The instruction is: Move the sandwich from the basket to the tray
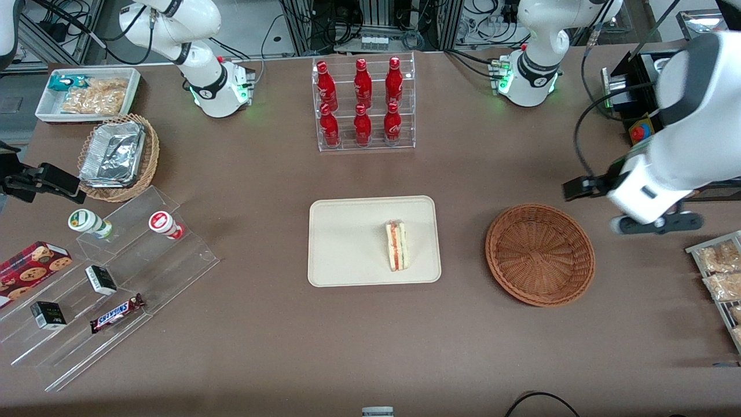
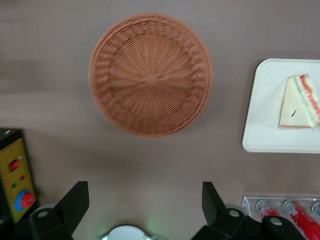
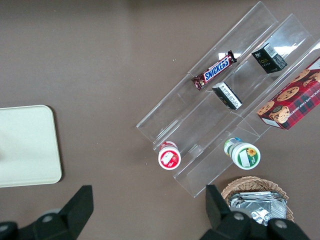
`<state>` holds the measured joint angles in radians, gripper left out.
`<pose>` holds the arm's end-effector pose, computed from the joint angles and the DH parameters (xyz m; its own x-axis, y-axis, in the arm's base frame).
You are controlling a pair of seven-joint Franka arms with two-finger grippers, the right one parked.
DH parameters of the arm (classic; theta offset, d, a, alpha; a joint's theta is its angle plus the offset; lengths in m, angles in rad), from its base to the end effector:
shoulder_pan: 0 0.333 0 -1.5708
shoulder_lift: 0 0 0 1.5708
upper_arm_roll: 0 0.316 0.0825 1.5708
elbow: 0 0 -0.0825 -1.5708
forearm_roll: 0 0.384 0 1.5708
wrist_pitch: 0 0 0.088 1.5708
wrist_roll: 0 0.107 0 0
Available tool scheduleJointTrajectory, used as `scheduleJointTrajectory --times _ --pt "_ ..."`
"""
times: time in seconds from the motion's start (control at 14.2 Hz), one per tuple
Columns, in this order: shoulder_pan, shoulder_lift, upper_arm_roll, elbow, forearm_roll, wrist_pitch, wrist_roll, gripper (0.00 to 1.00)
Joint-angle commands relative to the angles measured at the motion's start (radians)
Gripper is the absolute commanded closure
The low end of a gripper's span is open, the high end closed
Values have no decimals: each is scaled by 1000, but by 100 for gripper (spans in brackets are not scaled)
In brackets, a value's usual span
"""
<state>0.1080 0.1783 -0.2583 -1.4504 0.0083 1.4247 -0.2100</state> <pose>0.5839 -0.0742 0.5700 0.9780 0.0588 -0.2001 0.0590 -0.9982 -0.0048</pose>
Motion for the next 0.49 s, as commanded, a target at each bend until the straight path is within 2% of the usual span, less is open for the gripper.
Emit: scheduleJointTrajectory --times 0.0,0.14,0.42 --pt "18 -60 -7 -31 1 -53 6 0" --pt "18 -75 -9 -30 62 -75 -2 0" --pt "18 -100 -10 -28 67 -99 7 0"
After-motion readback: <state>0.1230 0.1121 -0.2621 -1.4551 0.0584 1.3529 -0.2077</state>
